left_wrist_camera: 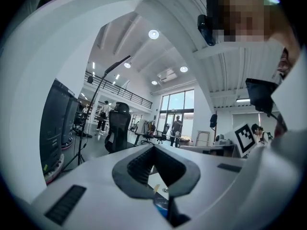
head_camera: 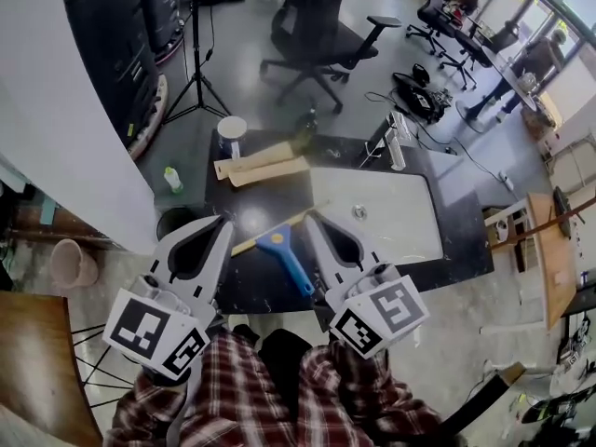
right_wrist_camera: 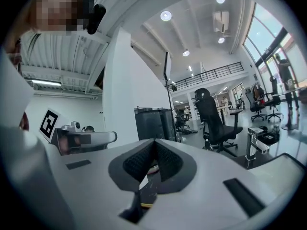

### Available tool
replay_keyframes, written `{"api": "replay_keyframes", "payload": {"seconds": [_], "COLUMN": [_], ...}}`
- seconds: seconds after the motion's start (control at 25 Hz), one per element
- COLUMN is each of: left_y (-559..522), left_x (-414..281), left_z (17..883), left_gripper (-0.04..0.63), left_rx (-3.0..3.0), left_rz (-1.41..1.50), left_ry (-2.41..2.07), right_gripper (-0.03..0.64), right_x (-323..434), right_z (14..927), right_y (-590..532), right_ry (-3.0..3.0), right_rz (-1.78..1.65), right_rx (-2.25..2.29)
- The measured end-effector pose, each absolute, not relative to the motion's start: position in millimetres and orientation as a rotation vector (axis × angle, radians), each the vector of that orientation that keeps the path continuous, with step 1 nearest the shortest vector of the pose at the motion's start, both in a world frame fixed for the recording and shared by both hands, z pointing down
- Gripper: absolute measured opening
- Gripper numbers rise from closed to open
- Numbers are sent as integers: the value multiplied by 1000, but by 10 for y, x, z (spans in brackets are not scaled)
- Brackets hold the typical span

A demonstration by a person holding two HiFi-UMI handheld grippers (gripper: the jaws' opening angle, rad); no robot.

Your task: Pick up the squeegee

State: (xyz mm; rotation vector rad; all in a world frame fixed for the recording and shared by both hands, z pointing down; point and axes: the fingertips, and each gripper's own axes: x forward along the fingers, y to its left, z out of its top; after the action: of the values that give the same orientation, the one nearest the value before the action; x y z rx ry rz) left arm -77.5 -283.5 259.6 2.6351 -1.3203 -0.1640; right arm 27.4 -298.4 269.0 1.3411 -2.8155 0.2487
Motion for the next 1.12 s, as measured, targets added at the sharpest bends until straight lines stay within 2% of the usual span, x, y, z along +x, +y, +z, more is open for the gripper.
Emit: {"api": "replay_keyframes", "payload": {"seconds": [0.6, 0.68, 0.88, 1.12], "left_y": [-3198, -3228, -3263, -3273], "left_x": [-697, -689, -741, -802], "left_z": [2605, 2612, 2618, 2734], "left_gripper": [9, 9, 9, 9], "left_rx": [2639, 2632, 2608, 2569], "left_rz": [-187, -188, -193, -187], "left_ry": [-1256, -1265, -1318, -1362], "right_gripper": [20, 92, 215, 225], "right_x": [284, 307, 329, 303], "right_z": [2618, 2611, 2626, 3017], "right_y": [-3292, -3314, -3342, -3385], "right_ry": [-2816, -2827, -2848, -2663], "right_rz": [262, 283, 323, 557], "right_rx": [1330, 1311, 1224, 980]}}
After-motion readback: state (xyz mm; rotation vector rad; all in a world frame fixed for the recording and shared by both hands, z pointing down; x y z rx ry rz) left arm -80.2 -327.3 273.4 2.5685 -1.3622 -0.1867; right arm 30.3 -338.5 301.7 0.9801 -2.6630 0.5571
